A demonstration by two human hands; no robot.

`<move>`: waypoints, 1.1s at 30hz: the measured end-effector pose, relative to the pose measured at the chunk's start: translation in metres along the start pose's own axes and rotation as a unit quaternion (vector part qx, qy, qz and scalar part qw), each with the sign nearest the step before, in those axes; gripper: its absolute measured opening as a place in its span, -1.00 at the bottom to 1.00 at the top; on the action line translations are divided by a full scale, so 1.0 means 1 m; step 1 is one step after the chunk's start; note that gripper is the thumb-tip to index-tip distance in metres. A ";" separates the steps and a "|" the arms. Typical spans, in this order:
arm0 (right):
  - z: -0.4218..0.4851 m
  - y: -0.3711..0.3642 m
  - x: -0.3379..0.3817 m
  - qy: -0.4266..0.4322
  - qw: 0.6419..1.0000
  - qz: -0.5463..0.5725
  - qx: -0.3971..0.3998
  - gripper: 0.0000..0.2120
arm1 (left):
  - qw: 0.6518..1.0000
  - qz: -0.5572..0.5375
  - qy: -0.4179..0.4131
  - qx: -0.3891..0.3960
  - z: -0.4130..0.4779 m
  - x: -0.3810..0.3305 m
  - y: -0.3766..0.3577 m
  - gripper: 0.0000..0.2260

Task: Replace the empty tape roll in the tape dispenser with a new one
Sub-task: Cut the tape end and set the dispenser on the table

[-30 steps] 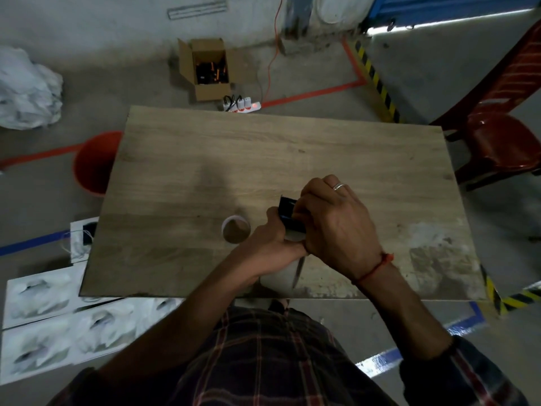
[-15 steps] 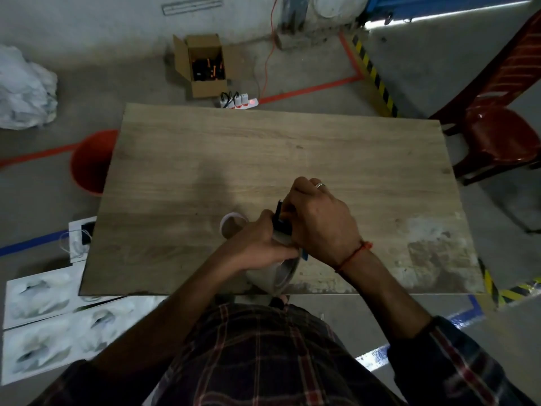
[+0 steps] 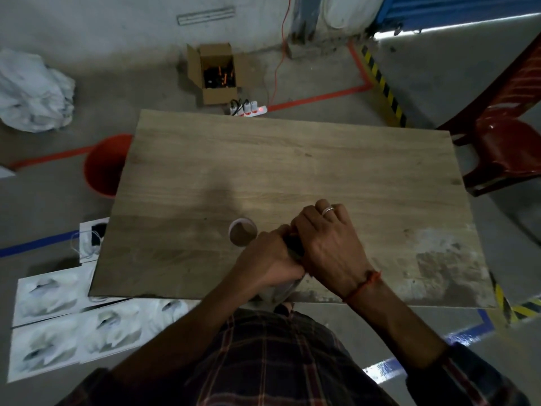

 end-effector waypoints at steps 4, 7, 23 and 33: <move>0.004 0.016 0.000 0.014 0.999 0.005 -0.040 -0.87 | 0.994 -0.044 0.002 -0.102 -0.006 -0.004 0.015 -0.76; 0.005 0.026 0.004 0.053 0.997 0.005 -0.063 -0.91 | 0.983 -0.090 0.012 -0.159 -0.016 -0.008 0.026 -0.73; 0.005 0.061 0.001 -0.060 0.983 0.071 -0.160 -0.92 | 0.978 -0.004 0.037 -0.207 -0.014 -0.027 0.056 -0.77; 0.029 0.058 -0.045 -0.150 0.964 0.207 -0.076 -0.85 | 0.975 -0.022 0.057 -0.213 -0.010 -0.019 0.048 -0.76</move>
Point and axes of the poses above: each hand's wrist, its own z-axis towards the middle knuckle, its own y-axis out of the back of the hand, x = y × z, the point moved 8 cm from there along z, towards the middle knuckle, and after that the axes turned 2 degrees about y, right-handed, at the moved point
